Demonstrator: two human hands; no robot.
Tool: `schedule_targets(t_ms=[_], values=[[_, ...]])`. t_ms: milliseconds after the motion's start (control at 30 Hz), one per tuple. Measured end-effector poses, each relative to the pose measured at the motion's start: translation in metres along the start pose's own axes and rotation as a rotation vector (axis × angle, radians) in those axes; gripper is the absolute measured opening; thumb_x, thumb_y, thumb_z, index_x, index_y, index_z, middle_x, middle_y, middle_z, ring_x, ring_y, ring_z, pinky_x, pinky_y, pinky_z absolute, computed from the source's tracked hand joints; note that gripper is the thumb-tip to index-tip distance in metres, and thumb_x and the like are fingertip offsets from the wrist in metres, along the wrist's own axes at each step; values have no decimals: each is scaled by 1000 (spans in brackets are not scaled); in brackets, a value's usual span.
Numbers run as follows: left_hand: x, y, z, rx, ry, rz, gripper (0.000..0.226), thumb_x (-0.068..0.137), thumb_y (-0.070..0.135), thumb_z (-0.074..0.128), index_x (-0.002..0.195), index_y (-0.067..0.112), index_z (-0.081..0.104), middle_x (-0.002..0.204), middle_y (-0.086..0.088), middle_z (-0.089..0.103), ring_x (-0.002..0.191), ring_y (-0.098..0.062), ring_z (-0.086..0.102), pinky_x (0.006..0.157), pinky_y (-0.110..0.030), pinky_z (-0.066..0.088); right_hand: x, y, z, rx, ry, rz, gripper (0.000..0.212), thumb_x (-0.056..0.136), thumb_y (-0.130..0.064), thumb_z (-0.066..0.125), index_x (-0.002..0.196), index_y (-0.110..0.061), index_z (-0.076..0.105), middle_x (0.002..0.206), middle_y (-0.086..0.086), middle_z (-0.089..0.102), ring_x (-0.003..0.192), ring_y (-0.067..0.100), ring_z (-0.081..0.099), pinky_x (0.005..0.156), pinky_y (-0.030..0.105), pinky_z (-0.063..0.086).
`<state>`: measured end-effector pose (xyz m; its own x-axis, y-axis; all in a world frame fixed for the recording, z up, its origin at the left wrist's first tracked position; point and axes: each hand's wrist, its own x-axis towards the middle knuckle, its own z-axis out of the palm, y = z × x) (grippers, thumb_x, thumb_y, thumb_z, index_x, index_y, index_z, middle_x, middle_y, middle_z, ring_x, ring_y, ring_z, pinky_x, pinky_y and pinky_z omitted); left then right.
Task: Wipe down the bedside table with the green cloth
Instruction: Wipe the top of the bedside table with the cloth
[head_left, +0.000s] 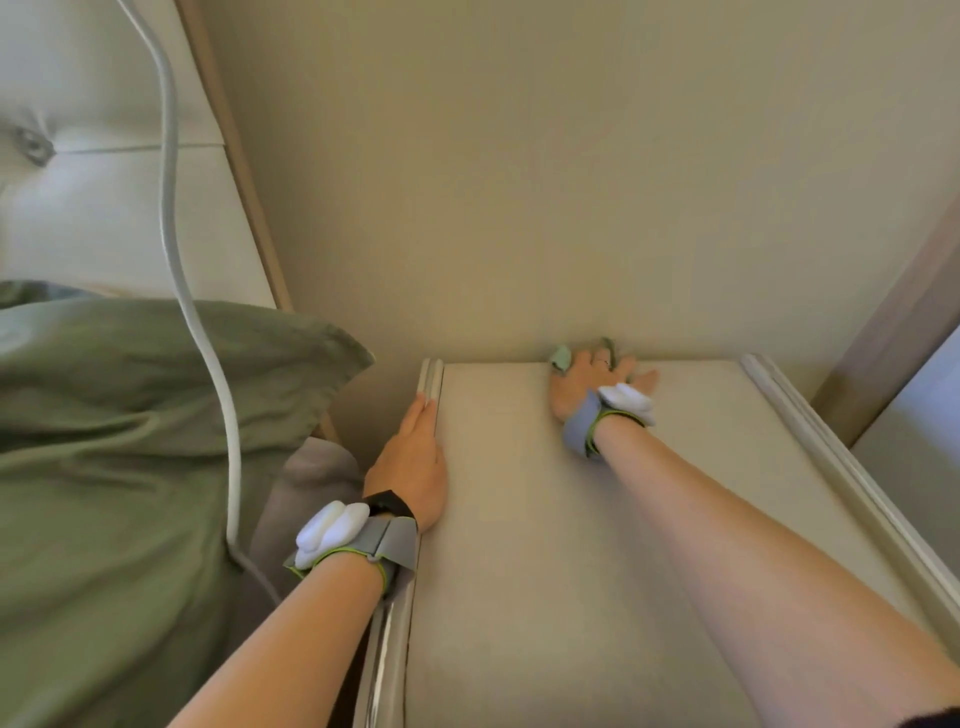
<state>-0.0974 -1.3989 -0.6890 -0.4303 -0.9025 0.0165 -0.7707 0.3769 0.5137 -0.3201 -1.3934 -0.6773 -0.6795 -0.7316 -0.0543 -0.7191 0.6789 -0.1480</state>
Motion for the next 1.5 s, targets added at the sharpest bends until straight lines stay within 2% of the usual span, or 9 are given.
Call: schedule_targets(t_ms=[200, 400, 533, 733, 900, 1100, 1267, 1367, 1500], values=[[3, -5, 1, -37, 13, 40, 55, 98, 9, 28, 152, 17, 17, 162, 5, 6, 143, -20, 28, 113, -36, 30, -22, -82, 19, 36, -20, -543, 52, 95, -47, 17, 144, -32, 23, 155, -1, 23, 145, 35, 6, 112, 62, -4], [1, -4, 1, -45, 21, 31, 55, 97, 8, 27, 151, 15, 20, 162, 4, 8, 143, -22, 28, 114, -38, 29, -5, -64, 20, -19, -49, -289, 61, 92, -54, 9, 146, -28, 21, 158, 0, 16, 145, 36, 1, 112, 61, -4], [4, -6, 3, -55, 20, 50, 55, 97, 10, 30, 151, 16, 20, 161, 1, 11, 141, -25, 32, 112, -40, 32, -40, -92, 23, 107, -14, -534, 53, 95, -48, 20, 144, -27, 26, 154, 0, 25, 143, 35, 10, 114, 55, 4], [-1, 2, 0, -9, 27, 22, 53, 97, 12, 31, 149, 15, 25, 161, 2, 14, 136, -28, 39, 109, -42, 35, -68, -52, 25, -5, -33, -654, 54, 96, -47, 28, 147, -34, 15, 159, -9, 10, 146, 31, 4, 118, 53, 0], [-5, 10, -5, 101, 4, -16, 55, 96, 12, 29, 150, 17, 20, 161, 3, 10, 137, -28, 37, 107, -44, 36, -22, -65, 16, 4, -120, -468, 56, 93, -52, 17, 147, -39, 10, 160, -5, 6, 146, 36, -2, 113, 58, -7], [-6, 12, -4, 96, 52, -23, 48, 98, 17, 29, 147, 17, 29, 159, -1, 18, 136, -29, 38, 107, -46, 36, -51, -42, 11, 6, -120, -662, 53, 97, -46, 25, 148, -35, 14, 159, -8, 9, 147, 31, 1, 116, 56, -3], [-10, 9, -3, 115, 36, -28, 51, 97, 12, 30, 147, 14, 28, 160, -1, 16, 137, -30, 35, 109, -44, 34, -2, 104, -19, 5, -10, -170, 52, 96, -46, 15, 147, -36, 10, 159, -7, 11, 146, 32, 1, 115, 59, 0], [-8, 11, -3, 82, 60, -31, 50, 96, 10, 32, 146, 13, 32, 158, -3, 20, 138, -30, 35, 110, -44, 33, 1, 137, -26, -65, -70, 39, 58, 94, -51, 8, 149, -32, 4, 160, -5, 2, 146, 34, -4, 113, 60, -4], [-8, 11, -5, 41, 101, -41, 47, 95, 7, 33, 141, 11, 39, 155, -5, 27, 136, -30, 37, 110, -43, 34, -13, 48, 0, -32, -33, -202, 59, 94, -47, 15, 150, -30, 4, 160, -1, 0, 146, 33, -6, 112, 63, -3]])
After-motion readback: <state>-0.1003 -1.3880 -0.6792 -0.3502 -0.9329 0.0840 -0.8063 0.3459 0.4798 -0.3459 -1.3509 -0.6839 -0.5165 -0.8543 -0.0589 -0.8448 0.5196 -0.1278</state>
